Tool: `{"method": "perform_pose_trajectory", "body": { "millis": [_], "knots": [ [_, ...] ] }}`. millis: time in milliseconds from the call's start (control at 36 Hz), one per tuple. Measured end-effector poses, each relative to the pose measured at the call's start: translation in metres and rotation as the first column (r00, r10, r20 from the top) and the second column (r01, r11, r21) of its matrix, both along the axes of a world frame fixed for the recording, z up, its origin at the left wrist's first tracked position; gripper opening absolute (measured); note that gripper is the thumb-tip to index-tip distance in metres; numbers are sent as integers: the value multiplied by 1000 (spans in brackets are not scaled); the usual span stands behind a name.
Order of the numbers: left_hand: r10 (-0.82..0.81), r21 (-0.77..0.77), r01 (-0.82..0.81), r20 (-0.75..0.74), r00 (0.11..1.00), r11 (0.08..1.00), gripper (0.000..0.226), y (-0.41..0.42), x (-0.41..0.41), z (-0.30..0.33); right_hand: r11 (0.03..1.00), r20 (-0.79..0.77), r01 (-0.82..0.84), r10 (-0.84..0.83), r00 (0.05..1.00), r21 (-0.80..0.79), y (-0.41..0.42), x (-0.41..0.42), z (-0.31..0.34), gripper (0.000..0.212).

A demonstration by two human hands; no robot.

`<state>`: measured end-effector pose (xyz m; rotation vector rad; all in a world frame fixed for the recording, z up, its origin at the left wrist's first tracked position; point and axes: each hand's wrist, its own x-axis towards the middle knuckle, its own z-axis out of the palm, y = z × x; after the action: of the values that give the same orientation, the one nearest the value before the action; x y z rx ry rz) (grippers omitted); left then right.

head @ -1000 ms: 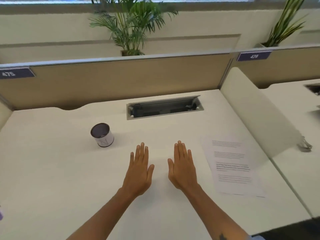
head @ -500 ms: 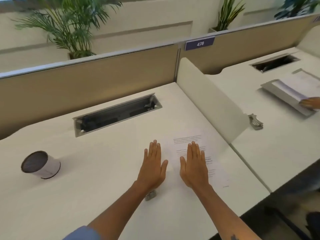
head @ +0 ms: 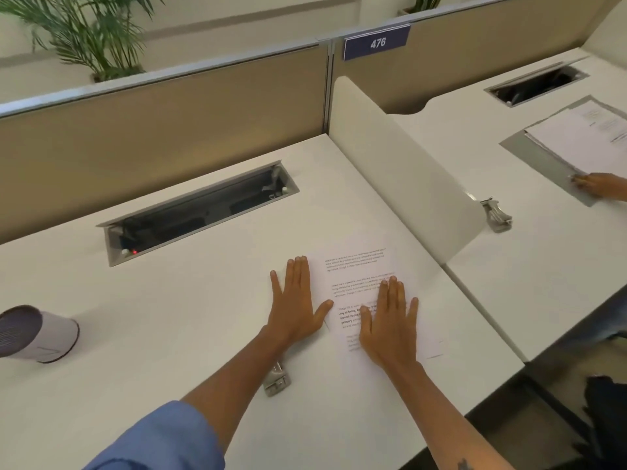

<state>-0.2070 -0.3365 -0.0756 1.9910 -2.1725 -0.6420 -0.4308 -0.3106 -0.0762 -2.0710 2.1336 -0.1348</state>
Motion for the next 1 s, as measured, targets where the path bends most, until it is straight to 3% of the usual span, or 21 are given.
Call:
{"method": "perform_pose_trajectory", "body": {
  "millis": [111,194,306,389,500,611,667,833,1000],
  "knots": [
    [-32,-31,31,-49,998,999,111,-3,-3,1,1000,-5,5,-5,1000,-1,0,3,-1,78],
    [-18,-57,5,-229,973,998,116,-6,-9,6,1000,-4,9,-9,1000,-13,0,4,0,78],
    [129,-72,-214,-600,789,974,124,0,-26,19,1000,-10,4,-4,1000,-8,0,3,4,78],
    [295,51,-386,-739,605,921,124,9,-41,23,1000,-1,0,0,1000,-2,0,2,8,79],
    [448,239,-446,-771,453,862,118,16,-56,24,1000,30,1,-1,1000,1,0,1,10,78],
    [540,328,-496,-753,377,804,59,17,-62,24,1000,74,8,-8,997,6,-2,-1,12,80],
    [556,351,-492,-745,369,797,42,19,-64,27,999,107,17,-20,994,27,-4,-3,15,85],
    [523,328,-484,-779,347,811,44,23,-58,39,991,299,129,-137,944,46,-15,-7,34,95],
    [501,302,-499,-800,330,812,44,38,-29,64,976,537,193,-216,816,99,-27,0,68,99]
  ]
}}
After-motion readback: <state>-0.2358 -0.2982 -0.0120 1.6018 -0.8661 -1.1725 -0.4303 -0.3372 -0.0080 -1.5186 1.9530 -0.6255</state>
